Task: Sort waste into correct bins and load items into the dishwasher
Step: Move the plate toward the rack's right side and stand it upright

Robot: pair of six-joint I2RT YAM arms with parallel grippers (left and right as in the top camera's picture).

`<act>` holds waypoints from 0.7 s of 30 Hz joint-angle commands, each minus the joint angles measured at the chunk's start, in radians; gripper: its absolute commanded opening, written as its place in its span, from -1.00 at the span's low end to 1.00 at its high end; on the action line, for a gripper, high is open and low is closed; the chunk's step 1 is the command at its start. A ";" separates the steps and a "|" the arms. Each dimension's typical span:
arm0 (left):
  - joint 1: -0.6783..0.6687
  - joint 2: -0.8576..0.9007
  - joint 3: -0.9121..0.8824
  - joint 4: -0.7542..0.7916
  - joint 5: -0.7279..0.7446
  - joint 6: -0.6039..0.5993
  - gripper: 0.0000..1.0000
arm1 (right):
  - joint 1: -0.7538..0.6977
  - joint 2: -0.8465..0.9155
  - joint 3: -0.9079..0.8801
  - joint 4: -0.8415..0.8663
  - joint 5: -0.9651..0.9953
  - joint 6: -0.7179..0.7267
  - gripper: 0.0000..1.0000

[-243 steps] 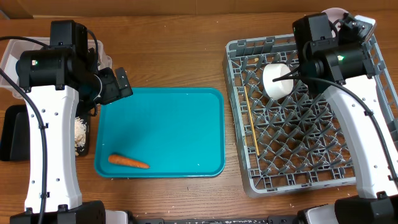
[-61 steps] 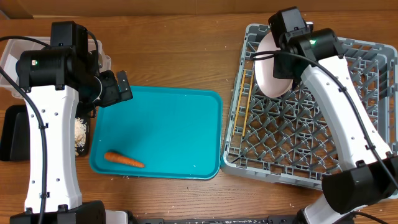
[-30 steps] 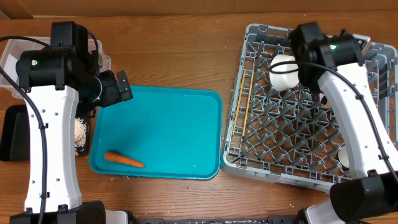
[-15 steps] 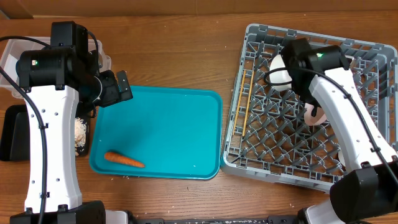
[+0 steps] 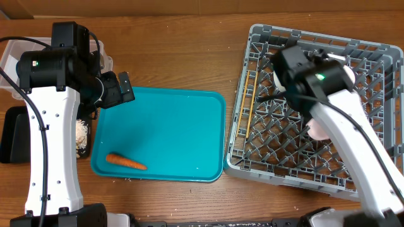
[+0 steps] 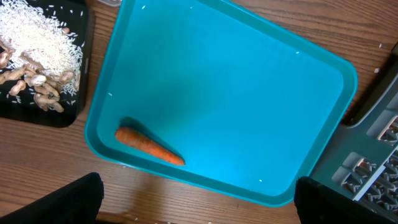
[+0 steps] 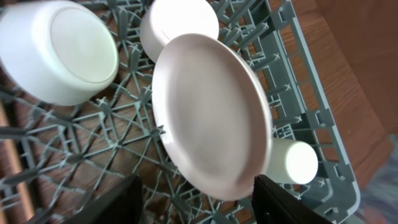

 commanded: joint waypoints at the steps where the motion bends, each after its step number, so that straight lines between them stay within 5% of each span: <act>1: 0.000 0.005 -0.004 -0.002 0.003 0.013 1.00 | -0.013 -0.050 0.020 -0.013 -0.080 0.004 0.16; 12: 0.000 0.005 -0.004 -0.003 0.003 0.013 1.00 | -0.032 -0.036 -0.059 0.086 -0.711 -0.338 0.01; 21: -0.003 0.005 -0.004 -0.002 0.004 0.012 0.99 | -0.011 -0.036 -0.351 0.162 -0.911 -0.336 -0.16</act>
